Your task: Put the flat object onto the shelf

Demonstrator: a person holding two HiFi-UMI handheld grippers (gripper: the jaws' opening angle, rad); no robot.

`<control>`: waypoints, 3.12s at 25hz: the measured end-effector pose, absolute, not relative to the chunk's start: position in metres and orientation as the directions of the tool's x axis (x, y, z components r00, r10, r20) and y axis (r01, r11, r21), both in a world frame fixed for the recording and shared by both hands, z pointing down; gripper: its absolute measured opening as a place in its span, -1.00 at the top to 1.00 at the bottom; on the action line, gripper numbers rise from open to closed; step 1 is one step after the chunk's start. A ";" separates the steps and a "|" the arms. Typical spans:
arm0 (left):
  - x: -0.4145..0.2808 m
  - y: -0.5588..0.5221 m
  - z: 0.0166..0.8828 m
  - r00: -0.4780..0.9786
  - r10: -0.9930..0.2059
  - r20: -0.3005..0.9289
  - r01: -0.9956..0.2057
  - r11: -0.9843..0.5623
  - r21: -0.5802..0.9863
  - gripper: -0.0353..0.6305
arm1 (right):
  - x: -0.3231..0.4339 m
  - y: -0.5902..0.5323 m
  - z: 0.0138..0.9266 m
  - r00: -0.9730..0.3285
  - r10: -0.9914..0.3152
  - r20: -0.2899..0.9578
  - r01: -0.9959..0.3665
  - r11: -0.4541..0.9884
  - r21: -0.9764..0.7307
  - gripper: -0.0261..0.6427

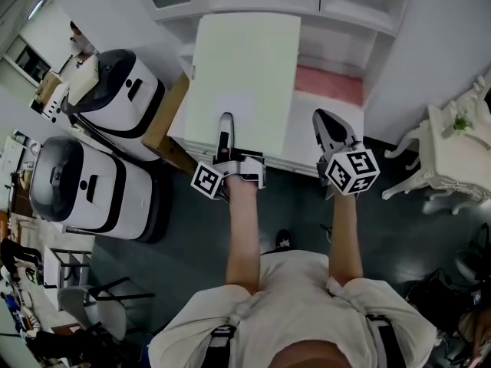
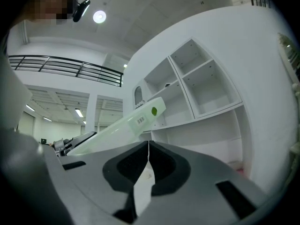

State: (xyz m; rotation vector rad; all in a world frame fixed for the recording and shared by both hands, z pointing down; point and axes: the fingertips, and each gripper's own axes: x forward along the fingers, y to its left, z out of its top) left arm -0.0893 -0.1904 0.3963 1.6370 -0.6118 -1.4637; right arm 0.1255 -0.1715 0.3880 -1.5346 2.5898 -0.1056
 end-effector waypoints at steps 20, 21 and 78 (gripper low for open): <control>-0.125 -0.235 0.392 0.231 -0.800 -0.554 0.190 -0.521 0.832 0.11 | 0.084 -0.241 0.405 -0.499 -0.866 -0.003 -0.864 0.498 -0.080 0.72; -0.128 -0.238 0.393 0.225 -0.802 -0.554 0.188 -0.522 0.832 0.11 | 0.080 -0.245 0.405 -0.507 -0.862 -0.007 -0.859 0.505 -0.080 0.72; -0.084 -0.547 0.350 0.257 -0.894 -0.368 0.150 -0.339 0.929 0.11 | 0.022 -0.421 0.353 -0.845 -0.529 -0.082 -0.523 0.786 0.329 0.72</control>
